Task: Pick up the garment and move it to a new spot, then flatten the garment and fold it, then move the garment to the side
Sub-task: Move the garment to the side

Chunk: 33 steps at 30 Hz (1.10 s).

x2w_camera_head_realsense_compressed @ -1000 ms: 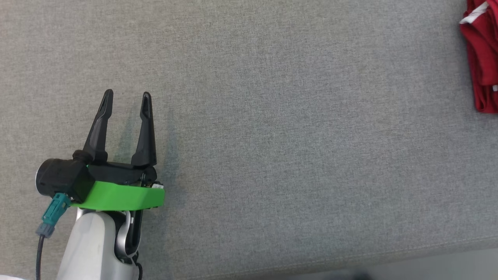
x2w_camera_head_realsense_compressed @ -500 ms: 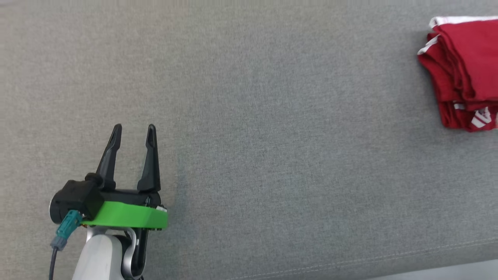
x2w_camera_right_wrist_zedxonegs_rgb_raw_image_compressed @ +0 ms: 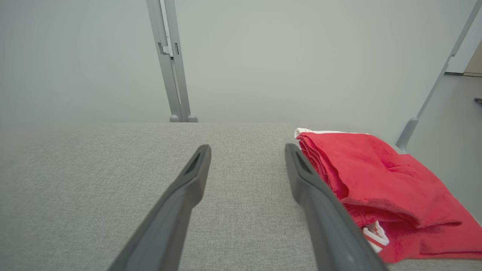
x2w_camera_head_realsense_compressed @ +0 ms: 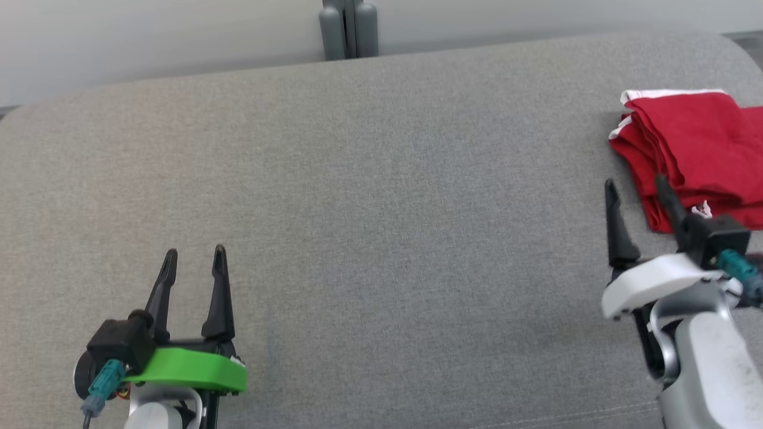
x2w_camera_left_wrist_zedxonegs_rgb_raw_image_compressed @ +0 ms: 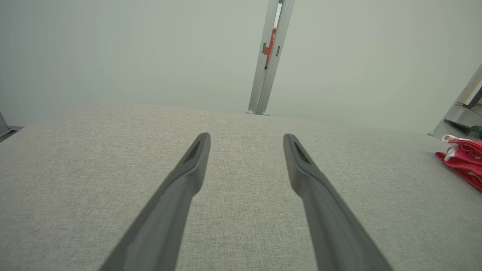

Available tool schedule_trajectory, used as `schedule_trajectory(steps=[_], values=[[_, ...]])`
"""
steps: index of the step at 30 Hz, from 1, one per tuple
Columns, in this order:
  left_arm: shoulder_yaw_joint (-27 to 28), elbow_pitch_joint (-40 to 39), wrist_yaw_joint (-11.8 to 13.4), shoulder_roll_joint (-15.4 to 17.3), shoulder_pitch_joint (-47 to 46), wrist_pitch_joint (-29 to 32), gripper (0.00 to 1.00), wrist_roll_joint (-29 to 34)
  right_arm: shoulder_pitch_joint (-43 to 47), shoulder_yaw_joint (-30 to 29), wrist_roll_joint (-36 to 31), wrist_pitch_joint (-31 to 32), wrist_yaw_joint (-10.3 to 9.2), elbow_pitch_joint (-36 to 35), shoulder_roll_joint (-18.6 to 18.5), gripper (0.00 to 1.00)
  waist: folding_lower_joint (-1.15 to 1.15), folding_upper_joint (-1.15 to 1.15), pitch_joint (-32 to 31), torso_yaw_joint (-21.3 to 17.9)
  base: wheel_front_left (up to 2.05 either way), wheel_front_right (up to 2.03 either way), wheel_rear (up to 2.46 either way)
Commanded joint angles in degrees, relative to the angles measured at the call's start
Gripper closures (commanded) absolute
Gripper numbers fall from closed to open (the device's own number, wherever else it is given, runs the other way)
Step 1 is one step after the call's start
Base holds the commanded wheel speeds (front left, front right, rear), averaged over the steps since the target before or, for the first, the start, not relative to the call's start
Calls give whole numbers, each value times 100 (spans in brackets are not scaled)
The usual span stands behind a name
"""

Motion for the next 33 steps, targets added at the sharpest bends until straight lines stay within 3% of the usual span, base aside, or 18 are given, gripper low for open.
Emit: schedule_trajectory(steps=[1, 15, 33], values=[[44, 49, -23, 3, 131, 1, 0, 87, 137, 52, 39, -109, -8, 144, 54, 0, 0, 0, -275, 118, 0, 0, 0], [241, 339, 24, -10, 580, 1, 0, 19, 481, 417, 29, -542, -7, 947, 333, 0, 0, 0, -717, 166, 0, 0, 0], [175, 314, 78, -10, 622, 1, 0, -119, 518, 284, -2, -426, -7, 868, 337, 0, 0, 0, -798, 273, 0, 0, 0]])
